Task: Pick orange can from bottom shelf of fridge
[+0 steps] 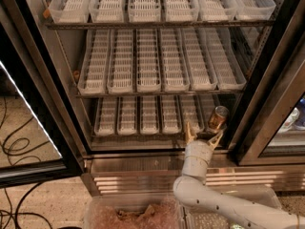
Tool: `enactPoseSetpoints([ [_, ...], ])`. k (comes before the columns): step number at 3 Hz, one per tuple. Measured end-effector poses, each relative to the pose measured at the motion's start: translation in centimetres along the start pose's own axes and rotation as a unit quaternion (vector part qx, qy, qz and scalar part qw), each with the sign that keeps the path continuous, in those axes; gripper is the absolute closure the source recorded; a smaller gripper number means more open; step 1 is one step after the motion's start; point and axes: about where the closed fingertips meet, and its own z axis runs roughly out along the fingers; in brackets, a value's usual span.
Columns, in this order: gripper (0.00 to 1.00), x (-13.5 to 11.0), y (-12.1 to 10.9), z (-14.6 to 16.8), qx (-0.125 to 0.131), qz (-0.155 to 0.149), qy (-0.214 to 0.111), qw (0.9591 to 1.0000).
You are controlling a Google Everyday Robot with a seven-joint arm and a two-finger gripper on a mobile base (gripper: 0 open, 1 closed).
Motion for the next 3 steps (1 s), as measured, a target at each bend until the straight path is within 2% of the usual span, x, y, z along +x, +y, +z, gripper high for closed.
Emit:
enactPoseSetpoints([
  [1, 0.19, -0.10, -0.48, 0.87, 0.021, 0.007, -0.005, 0.9998],
  [3, 0.05, -0.13, -0.54, 0.95, 0.022, 0.007, -0.005, 0.9997],
])
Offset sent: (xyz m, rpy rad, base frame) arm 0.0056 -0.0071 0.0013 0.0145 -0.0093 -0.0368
